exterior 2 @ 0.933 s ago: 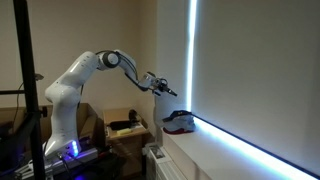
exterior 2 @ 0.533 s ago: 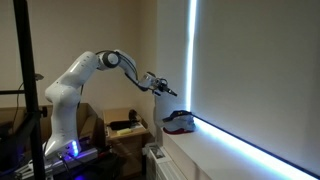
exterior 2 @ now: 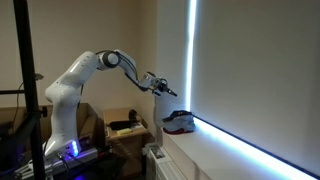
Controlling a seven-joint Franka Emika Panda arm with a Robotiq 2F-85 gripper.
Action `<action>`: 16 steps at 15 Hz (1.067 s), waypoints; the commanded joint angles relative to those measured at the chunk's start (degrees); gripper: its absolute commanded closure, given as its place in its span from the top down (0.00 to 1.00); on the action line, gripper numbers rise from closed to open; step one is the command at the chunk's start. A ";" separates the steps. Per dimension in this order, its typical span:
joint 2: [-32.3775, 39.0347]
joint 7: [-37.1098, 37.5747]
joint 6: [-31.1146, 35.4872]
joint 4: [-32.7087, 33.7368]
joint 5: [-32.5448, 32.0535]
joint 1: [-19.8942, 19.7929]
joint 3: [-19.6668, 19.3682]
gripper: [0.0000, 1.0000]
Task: Pick the caps on top of the cabinet, pile them on top of the red cap then close the drawer
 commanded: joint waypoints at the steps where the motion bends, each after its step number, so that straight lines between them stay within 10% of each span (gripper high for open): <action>1: 0.11 0.93 -2.45 -0.54 1.85 0.45 -0.36 1.00; 8: -3.83 11.53 -14.02 -8.99 14.60 0.64 0.39 1.00; 16: -3.30 12.01 -4.31 -18.11 34.59 -5.98 -1.06 1.00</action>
